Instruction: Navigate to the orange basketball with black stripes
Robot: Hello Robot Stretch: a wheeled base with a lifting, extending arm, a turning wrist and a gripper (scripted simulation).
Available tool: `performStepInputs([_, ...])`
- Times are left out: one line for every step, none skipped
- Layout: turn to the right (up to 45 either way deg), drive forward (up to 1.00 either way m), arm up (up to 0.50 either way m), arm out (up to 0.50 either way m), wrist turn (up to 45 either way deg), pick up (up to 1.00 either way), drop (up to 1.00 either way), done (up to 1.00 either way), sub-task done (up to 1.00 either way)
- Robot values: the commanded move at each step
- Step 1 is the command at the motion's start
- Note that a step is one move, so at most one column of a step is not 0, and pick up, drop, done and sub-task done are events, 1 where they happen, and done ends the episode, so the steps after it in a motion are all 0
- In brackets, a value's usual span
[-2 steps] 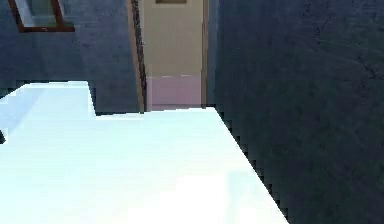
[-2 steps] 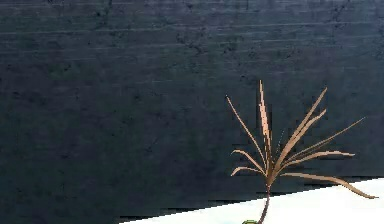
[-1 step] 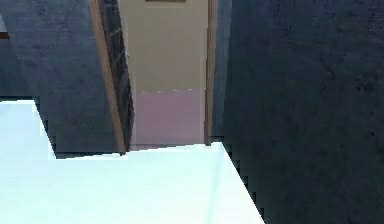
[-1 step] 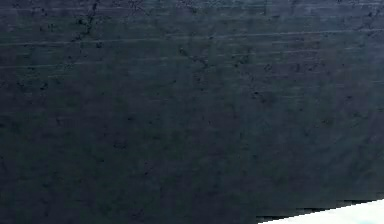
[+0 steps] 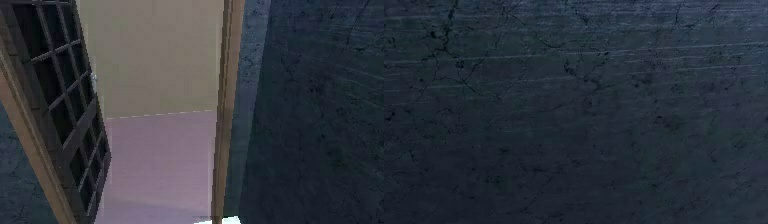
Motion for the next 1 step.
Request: performStepInputs([-3.0,0.00,0.00,0.00,0.0,0.00,0.00,0.00,0.00])
